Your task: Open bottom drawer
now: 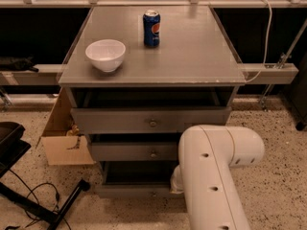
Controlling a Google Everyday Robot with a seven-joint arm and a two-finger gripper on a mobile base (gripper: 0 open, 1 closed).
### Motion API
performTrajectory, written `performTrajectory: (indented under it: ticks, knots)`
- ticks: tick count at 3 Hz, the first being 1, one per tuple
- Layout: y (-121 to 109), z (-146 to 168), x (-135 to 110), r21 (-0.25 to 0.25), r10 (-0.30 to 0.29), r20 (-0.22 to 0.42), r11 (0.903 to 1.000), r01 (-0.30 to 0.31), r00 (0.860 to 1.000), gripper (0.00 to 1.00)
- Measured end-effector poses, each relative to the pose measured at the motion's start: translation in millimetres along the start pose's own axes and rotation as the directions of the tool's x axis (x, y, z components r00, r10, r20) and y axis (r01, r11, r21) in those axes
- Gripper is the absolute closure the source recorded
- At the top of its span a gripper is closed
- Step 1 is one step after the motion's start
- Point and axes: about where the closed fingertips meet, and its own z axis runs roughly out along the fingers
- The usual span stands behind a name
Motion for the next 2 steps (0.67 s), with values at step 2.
performTrajectory:
  ticks: [2]
  knots:
    - [8.3,1.1,2.8,-0.018,0.000,0.000,0.9998,0.000,1.000,1.00]
